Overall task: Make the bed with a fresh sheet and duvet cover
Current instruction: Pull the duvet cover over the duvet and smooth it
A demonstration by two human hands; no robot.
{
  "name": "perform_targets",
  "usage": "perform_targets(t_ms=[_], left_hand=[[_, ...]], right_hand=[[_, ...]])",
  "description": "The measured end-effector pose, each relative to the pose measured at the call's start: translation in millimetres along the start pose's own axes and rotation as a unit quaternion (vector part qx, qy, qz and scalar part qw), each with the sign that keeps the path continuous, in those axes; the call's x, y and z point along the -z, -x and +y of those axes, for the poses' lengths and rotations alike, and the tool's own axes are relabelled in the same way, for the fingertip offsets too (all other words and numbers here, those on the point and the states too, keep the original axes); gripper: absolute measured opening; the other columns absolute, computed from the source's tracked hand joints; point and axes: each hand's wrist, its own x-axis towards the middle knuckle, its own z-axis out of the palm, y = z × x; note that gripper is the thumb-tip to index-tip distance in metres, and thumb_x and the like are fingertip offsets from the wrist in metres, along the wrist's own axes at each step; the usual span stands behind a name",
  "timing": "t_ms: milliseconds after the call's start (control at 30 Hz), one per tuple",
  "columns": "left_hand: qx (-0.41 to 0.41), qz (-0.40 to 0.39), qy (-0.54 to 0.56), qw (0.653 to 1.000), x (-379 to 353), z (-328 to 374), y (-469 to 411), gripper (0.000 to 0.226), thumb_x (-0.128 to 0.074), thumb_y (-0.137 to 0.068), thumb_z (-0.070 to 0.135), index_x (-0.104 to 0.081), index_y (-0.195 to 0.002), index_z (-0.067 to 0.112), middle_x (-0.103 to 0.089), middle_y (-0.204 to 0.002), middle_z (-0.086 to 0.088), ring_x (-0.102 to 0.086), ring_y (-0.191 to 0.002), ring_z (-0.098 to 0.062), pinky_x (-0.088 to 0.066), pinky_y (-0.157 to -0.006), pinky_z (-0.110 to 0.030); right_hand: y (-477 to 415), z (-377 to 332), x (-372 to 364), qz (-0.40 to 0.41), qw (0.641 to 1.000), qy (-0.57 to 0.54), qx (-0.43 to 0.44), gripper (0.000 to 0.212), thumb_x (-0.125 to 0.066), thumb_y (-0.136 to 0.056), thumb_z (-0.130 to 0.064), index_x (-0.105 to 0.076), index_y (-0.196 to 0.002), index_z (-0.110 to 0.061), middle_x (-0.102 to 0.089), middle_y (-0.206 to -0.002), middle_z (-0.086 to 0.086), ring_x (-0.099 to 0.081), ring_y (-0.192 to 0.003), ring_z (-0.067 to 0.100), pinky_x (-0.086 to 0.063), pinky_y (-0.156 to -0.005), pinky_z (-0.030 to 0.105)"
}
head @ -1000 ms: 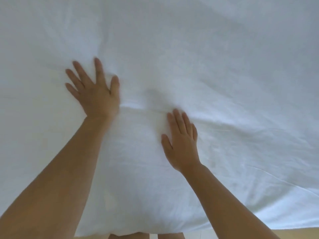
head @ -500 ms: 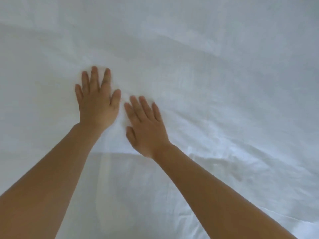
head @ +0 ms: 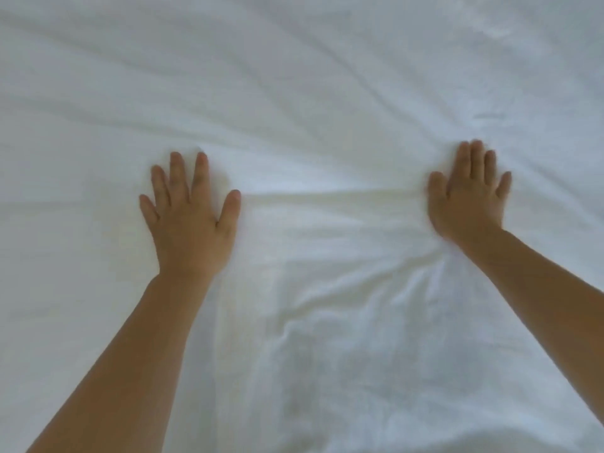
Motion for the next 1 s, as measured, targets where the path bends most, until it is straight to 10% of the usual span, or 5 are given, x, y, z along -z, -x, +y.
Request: perform_targets(t_ms=[167,300,500,867,1000], left_hand=[[0.088,0.066,-0.033,0.993,35,-48,-53,0.057,-0.027,-0.101,0.037,-0.009,-0.152,0.022,-0.001,-0.160,-0.007,0.004,-0.146,-0.027,0.002,-0.115,-0.050],[0.163,0.083,-0.042,0.982,51,-107,-74,0.053,-0.030,-0.100,0.031,-0.021,-0.149,0.016,-0.017,-0.156,-0.012,-0.011,-0.143,-0.032,-0.012,-0.113,-0.056],[0.157,0.050,-0.070,0.984,46,-124,-91,0.062,-0.030,-0.096,0.048,-0.015,-0.151,0.024,-0.008,-0.159,-0.007,-0.003,-0.146,-0.027,-0.008,-0.115,-0.052],[0.056,0.003,-0.077,0.995,-15,22,-182,0.072,-0.016,-0.090,0.067,0.009,-0.149,0.035,0.014,-0.159,-0.001,0.016,-0.145,-0.027,0.009,-0.115,-0.051],[0.051,0.140,0.153,0.977,-17,20,-170,0.076,-0.018,-0.089,0.052,-0.002,-0.152,0.013,-0.004,-0.160,-0.001,0.000,-0.146,-0.014,0.005,-0.118,-0.032]], right_hand=[[71,-172,-13,0.092,0.889,-0.096,0.439,0.062,-0.030,-0.091,-0.039,-0.039,-0.143,-0.006,-0.035,-0.150,0.016,-0.031,-0.139,0.035,-0.022,-0.111,0.052],[103,-287,-23,-0.087,0.786,0.000,0.612,0.060,-0.021,-0.100,-0.044,-0.001,-0.152,-0.022,0.010,-0.160,0.000,0.015,-0.146,0.019,0.017,-0.114,0.042],[-31,-321,-19,0.025,0.856,0.059,0.514,0.061,-0.012,-0.097,-0.055,0.005,-0.151,-0.030,0.012,-0.160,-0.001,0.015,-0.146,0.017,0.018,-0.112,0.042],[-207,-143,39,-0.007,0.988,0.087,0.127,0.069,-0.009,-0.094,-0.059,0.006,-0.152,-0.025,0.012,-0.160,0.004,0.008,-0.147,0.023,0.004,-0.118,0.045],[-152,-252,47,0.072,0.927,-0.041,0.366,0.060,-0.021,-0.101,-0.041,-0.001,-0.152,-0.015,0.004,-0.160,0.006,0.005,-0.147,0.021,0.004,-0.116,0.036]])
